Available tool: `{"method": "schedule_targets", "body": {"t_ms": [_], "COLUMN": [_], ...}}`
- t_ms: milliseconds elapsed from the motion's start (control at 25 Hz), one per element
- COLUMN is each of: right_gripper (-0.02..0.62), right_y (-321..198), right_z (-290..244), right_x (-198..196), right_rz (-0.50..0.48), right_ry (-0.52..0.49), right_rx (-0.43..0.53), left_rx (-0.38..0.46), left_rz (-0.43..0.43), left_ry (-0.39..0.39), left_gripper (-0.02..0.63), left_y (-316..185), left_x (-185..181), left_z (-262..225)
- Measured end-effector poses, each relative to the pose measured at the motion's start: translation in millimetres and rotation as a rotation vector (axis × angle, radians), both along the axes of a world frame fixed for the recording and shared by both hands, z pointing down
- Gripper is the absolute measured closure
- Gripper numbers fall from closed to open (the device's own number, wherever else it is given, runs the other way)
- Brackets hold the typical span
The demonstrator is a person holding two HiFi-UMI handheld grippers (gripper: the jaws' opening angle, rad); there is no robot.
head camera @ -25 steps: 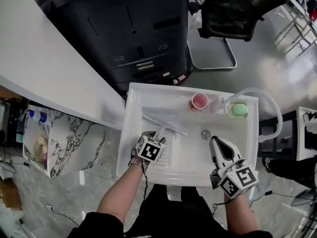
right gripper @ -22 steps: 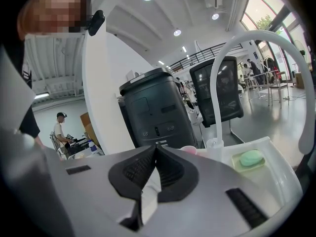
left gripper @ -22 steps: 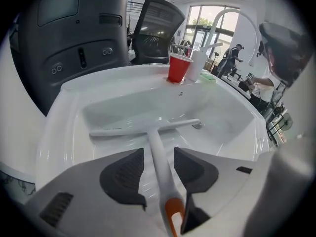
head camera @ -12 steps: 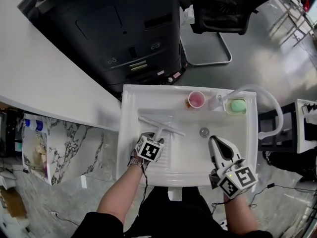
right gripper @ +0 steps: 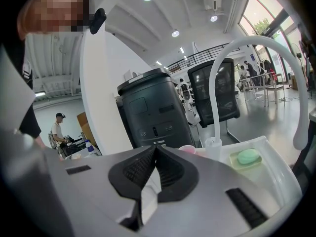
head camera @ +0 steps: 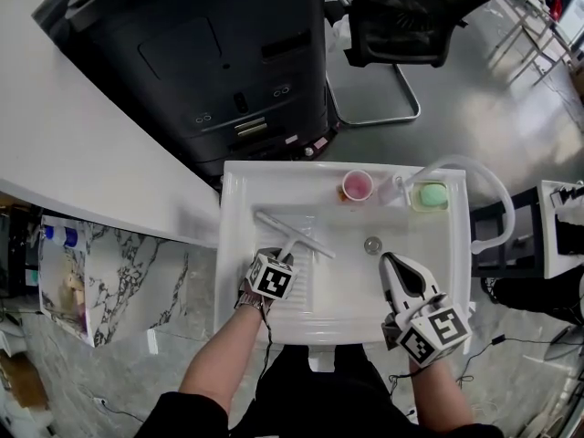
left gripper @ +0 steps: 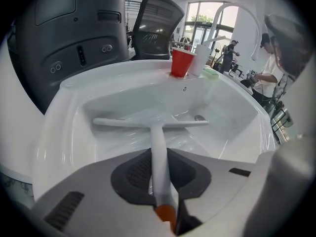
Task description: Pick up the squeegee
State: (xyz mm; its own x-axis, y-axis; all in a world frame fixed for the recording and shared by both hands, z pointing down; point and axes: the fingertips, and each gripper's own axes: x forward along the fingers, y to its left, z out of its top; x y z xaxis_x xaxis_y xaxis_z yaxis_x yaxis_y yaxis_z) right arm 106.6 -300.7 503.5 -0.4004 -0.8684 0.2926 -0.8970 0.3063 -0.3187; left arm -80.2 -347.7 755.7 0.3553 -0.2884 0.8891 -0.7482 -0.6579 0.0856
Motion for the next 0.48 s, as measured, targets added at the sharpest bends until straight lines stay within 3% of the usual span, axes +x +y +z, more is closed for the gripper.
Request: {"method": "schedule_targets", "body": {"t_ms": [240,480], "right_gripper": [0.578,0.578], "right_y": [5.8,13.6], "right_z": [-6.7,-17.5], "right_x": [-1.7,-8.2], "right_rz": [0.006,0.010], "right_ry": [0.011,0.018], "right_rx": [0.012,0.035], "left_rx": [0.020,0.123], "left_rz": [0.021,0.038], "left_ry": [0.025,0.117], "left_gripper": [0.531,0.531], "left_y": [4.9,3.1], "left_x": [1.6,5.7], "left_z": [-11.8,-57.8]}}
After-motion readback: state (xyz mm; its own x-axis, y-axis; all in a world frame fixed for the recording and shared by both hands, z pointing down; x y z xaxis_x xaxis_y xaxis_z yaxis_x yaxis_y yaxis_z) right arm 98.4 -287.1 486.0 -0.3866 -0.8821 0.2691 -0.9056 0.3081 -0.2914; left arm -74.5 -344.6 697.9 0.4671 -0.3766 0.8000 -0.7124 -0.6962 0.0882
